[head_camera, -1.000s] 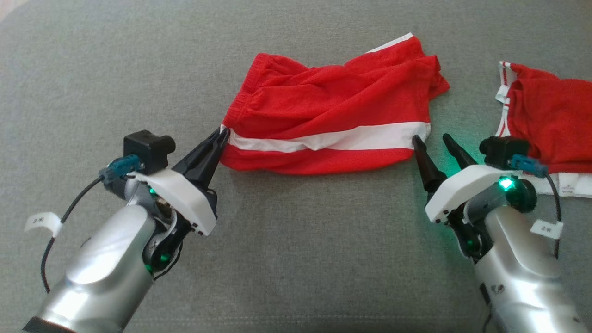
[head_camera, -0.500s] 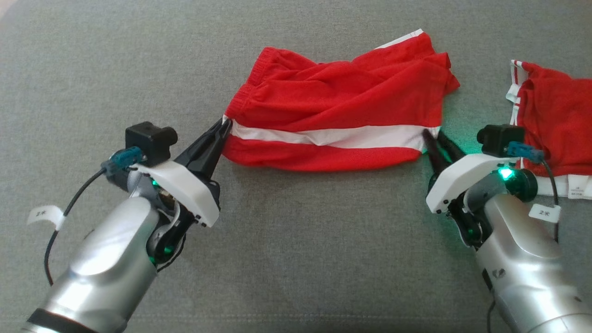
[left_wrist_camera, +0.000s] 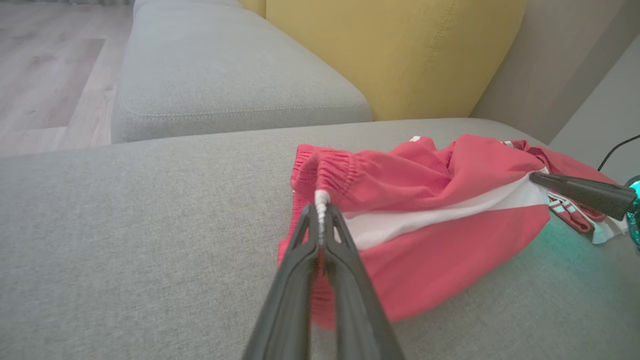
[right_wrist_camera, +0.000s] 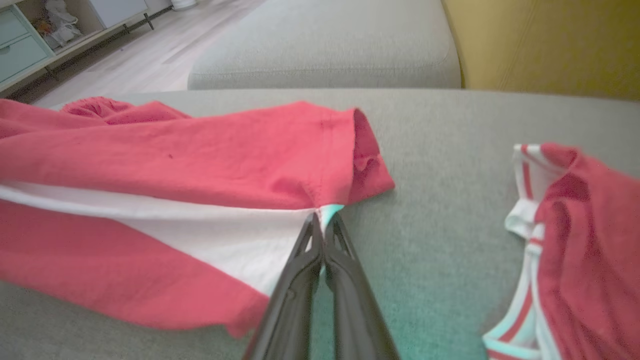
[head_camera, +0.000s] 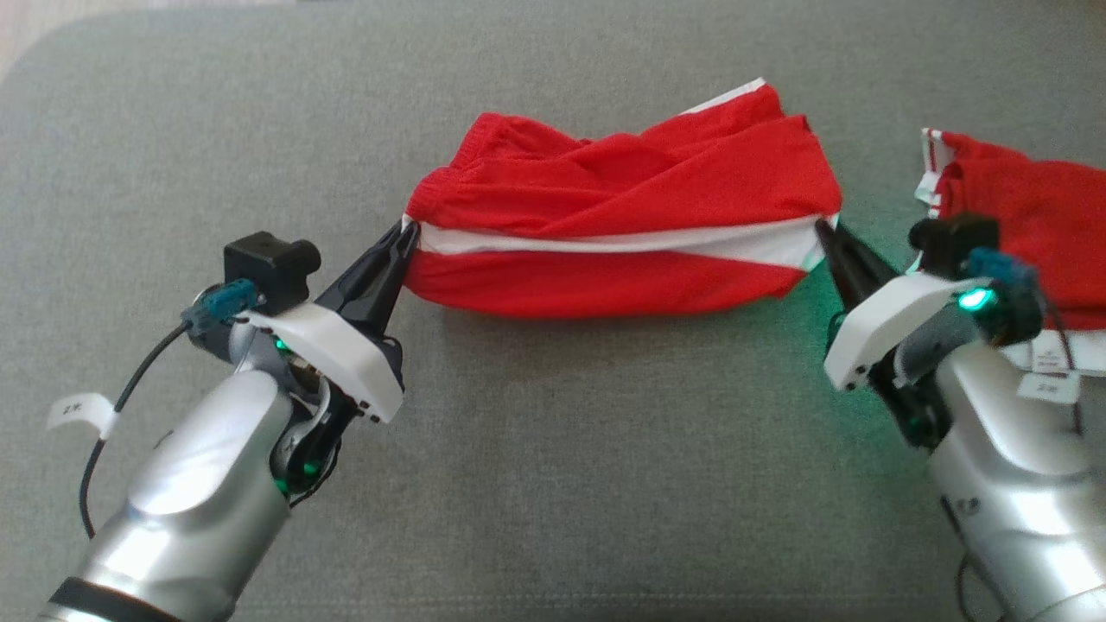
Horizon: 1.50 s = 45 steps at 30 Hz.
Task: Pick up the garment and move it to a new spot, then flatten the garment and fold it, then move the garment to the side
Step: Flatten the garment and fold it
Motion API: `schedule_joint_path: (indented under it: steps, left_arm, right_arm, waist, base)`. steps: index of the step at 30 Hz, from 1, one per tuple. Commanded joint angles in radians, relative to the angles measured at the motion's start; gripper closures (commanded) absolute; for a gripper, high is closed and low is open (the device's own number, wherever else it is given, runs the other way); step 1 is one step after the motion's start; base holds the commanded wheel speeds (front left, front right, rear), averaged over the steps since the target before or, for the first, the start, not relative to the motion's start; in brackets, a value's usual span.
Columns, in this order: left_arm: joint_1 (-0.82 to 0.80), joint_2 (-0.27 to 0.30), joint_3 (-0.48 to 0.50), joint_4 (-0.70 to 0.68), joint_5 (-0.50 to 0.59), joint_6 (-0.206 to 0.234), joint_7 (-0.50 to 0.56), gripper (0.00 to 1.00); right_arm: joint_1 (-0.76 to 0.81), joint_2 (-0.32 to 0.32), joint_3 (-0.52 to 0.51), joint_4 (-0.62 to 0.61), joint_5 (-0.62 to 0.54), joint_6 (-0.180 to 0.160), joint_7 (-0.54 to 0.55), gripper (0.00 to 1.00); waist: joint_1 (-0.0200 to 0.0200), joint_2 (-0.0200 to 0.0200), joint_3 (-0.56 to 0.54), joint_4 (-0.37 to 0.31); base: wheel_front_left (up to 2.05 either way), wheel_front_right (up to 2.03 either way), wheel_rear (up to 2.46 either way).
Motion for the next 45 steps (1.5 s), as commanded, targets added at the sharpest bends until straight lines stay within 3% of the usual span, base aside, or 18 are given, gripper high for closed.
schedule_joint_path:
  steps: [1,11,17,23,25,30,35,39,45]
  left_arm:
    - [-0.044,0.028,0.051,-0.033,0.009,0.011,-0.014,1.00]
    - [-0.044,0.042,0.107,-0.186,0.027,0.070,-0.033,1.00]
    - [-0.059,0.043,0.156,-0.288,0.034,0.120,-0.037,1.00]
    - [-0.043,0.064,0.210,-0.413,0.034,0.185,-0.033,1.00]
    - [-0.031,0.081,0.211,-0.464,0.043,0.208,-0.012,1.00]
    - [0.028,0.134,0.230,-0.616,0.037,0.275,0.058,1.00]
    - [0.043,0.177,0.263,-0.715,0.035,0.326,0.108,1.00]
    - [-0.017,0.184,0.268,-0.691,0.031,0.319,0.147,1.00]
    - [-0.251,0.154,0.264,-0.505,0.038,0.241,0.178,1.00]
  right_arm:
    - [-0.007,-0.022,0.013,-0.056,-0.003,0.002,0.003,1.00]
    - [-0.053,-0.149,0.035,-0.391,0.012,0.002,0.106,1.00]
    - [-0.092,-0.178,0.017,-0.477,-0.008,0.002,0.145,1.00]
    - [-0.082,-0.167,-0.045,-0.537,-0.038,0.002,0.197,1.00]
    - [-0.057,-0.135,-0.097,-0.574,-0.003,0.002,0.234,1.00]
    - [0.008,-0.090,-0.202,-0.740,0.008,0.002,0.376,1.00]
    - [0.036,-0.057,-0.289,-0.875,-0.059,0.002,0.489,1.00]
    - [-0.023,-0.043,-0.300,-0.879,-0.106,0.002,0.517,1.00]
    - [-0.256,-0.052,-0.248,-0.723,-0.142,0.002,0.466,1.00]
  waist:
    - [0.0000,0.0000,-0.018,-0.006]
    - [0.0000,0.0000,-0.111,-0.022]
    - [0.0000,0.0000,-0.169,-0.026]
    - [0.0000,0.0000,-0.237,-0.036]
    - [0.0000,0.0000,-0.250,-0.040]
    - [0.0000,0.0000,-0.258,-0.058]
    - [0.0000,0.0000,-0.238,-0.063]
    - [0.0000,0.0000,-0.200,-0.065]
    - [0.0000,0.0000,-0.042,-0.058]
  base:
    - [0.00,0.00,0.00]
    - [0.00,0.00,0.00]
    - [0.00,0.00,0.00]
    - [0.00,0.00,0.00]
    - [0.00,0.00,0.00]
    - [0.00,0.00,0.00]
    - [0.00,0.00,0.00]
    - [0.00,0.00,0.00]
    - [0.00,0.00,0.00]
